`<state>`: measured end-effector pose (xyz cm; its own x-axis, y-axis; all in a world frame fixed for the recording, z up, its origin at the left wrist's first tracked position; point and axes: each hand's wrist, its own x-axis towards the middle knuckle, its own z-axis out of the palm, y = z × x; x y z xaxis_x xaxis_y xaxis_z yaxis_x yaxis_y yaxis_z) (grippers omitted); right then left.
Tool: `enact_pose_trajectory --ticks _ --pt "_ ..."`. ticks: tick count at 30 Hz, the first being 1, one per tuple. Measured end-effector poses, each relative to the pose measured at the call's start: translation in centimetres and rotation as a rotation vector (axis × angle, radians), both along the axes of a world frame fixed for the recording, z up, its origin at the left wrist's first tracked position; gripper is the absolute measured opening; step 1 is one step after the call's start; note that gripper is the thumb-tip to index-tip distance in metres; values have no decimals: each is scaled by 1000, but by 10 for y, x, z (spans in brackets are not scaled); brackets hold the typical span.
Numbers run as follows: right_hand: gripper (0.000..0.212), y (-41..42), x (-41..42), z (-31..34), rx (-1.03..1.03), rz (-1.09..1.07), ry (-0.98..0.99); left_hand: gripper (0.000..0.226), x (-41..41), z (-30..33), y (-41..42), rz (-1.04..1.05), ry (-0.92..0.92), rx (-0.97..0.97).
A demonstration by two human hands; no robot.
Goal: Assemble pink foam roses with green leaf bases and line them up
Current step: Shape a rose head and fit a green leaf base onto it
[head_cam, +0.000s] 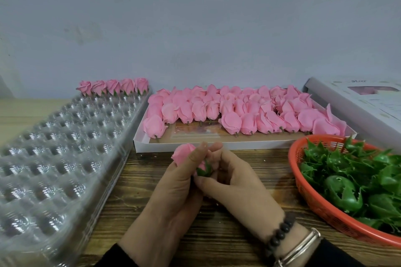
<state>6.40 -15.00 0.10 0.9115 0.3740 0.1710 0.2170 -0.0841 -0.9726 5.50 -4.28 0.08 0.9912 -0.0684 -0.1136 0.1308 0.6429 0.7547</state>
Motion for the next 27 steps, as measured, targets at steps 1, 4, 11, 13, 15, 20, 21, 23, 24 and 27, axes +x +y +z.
enact_pose_trajectory --ticks 1,4,11,13,15,20,21,23,24,27 --pt "26 1 -1 0 -8 -11 -10 21 1 -1 -1 5 0 -16" --pt "26 3 -2 1 -60 -70 -88 32 1 -1 0 6 16 -9" --pt "10 -6 -1 5 131 131 191 43 0 -2 5 -53 -44 109" --pt "23 -6 1 3 48 53 87 47 0 -2 5 25 -74 108" --pt "33 -7 3 2 -10 -58 -45 34 -1 0 5 123 -167 247" --pt "42 -8 0 3 -115 -104 -373 14 0 -2 9 299 -354 750" --pt "44 -8 0 5 -119 -87 -404 11 1 -3 10 303 -370 794" --pt "47 -9 0 8 -133 -70 -479 14 1 -4 9 291 -396 859" --pt "47 -11 1 9 -144 -64 -513 24 1 -4 8 288 -399 892" --pt "43 -14 4 10 -186 -30 -511 52 -1 -2 7 294 -413 1018"
